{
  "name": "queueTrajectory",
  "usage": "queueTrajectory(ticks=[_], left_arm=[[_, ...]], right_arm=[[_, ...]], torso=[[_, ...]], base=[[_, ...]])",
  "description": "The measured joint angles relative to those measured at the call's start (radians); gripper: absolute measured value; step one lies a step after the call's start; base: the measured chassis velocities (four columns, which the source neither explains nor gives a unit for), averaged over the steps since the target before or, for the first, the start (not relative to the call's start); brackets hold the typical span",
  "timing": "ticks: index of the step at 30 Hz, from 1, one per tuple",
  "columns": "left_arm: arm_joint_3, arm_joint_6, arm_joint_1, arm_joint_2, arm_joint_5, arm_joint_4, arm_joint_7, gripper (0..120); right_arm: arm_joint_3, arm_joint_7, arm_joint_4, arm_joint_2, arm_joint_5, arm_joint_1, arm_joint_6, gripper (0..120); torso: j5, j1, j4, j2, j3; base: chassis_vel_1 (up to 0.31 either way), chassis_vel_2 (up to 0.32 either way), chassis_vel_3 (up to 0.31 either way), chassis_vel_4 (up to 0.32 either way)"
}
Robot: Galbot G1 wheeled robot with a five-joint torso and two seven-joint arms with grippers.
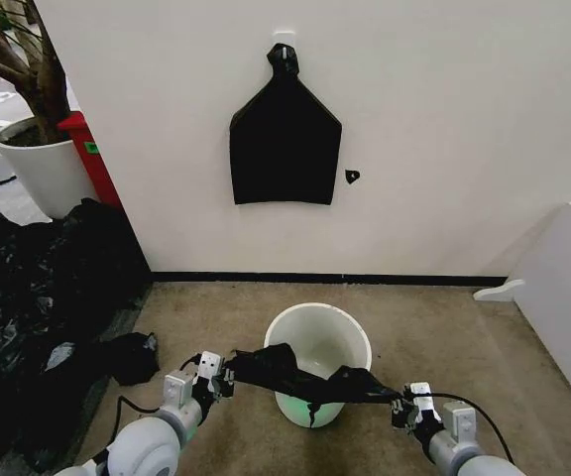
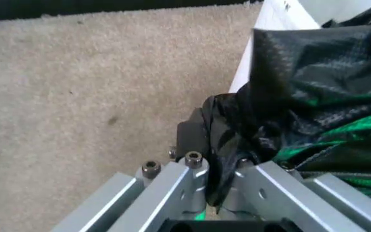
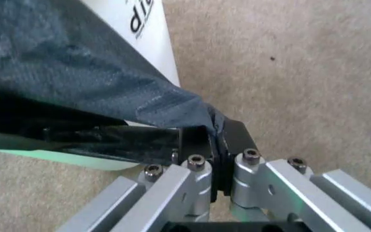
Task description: Place the garbage bag over the trash bin.
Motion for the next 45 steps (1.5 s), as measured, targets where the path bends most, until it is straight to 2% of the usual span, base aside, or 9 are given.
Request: queueTrajectory(ticks=[9, 14, 20, 26, 27, 30, 34, 41, 45], left_arm=[[0.045, 0.002, -0.046, -0.042, -0.001, 0.043, 0.001, 0], [0.034, -0.004, -0.031, -0.021, 0.019, 0.024, -0.001, 0], [0.006, -0.009, -0.004, 0.008, 0.046, 0.001, 0.000, 24], [-0.001, -0.009, 0.015, 0.020, 0.057, -0.015, 0.008, 41], [-0.005, -0.008, 0.024, 0.026, 0.064, -0.022, 0.013, 49], [-0.013, -0.008, 0.036, 0.037, 0.074, -0.029, 0.021, 55], [-0.033, -0.016, 0.059, 0.067, 0.109, -0.032, 0.046, 74], [-0.043, -0.043, 0.063, 0.106, 0.126, -0.026, 0.084, 98], [-0.050, -0.070, 0.076, 0.124, 0.133, -0.027, 0.122, 100]], right_arm=[[0.003, -0.037, -0.021, 0.012, -0.001, 0.017, 0.000, 0], [0.011, -0.045, 0.008, 0.008, -0.007, -0.003, 0.001, 4], [0.009, -0.045, 0.038, 0.004, -0.022, -0.031, 0.002, 30], [0.020, -0.045, 0.062, -0.009, -0.024, -0.062, 0.001, 51], [0.023, -0.045, 0.067, -0.013, -0.024, -0.068, 0.002, 55], [0.025, -0.045, 0.073, -0.017, -0.025, -0.074, 0.002, 64], [0.023, -0.049, 0.072, -0.019, -0.037, -0.080, 0.013, 82], [0.030, -0.050, 0.081, -0.023, -0.039, -0.097, 0.025, 100], [0.035, -0.049, 0.097, -0.024, -0.038, -0.107, 0.026, 100]], torso=[[-0.0001, 0.000, 0.0000, 0.000, 0.000], [-0.0002, 0.000, 0.0000, 0.000, 0.000], [-0.0002, 0.000, 0.0000, 0.000, 0.000], [-0.0003, 0.000, 0.0000, 0.000, 0.000], [-0.0002, 0.000, 0.0000, 0.000, 0.000], [-0.0003, 0.000, 0.0000, 0.000, 0.000], [-0.0003, 0.000, 0.0001, 0.000, 0.000], [-0.0002, 0.000, 0.0000, 0.000, 0.000], [-0.0004, 0.000, -0.0001, 0.000, 0.000]], base=[[0.000, 0.000, 0.000, 0.000], [0.000, 0.000, 0.000, 0.000], [0.000, 0.000, 0.000, 0.000], [0.000, 0.000, 0.000, 0.000], [0.000, 0.000, 0.000, 0.000], [0.000, 0.000, 0.000, 0.000], [0.000, 0.000, 0.000, 0.000], [0.000, 0.000, 0.000, 0.000], [0.000, 0.000, 0.000, 0.000]])
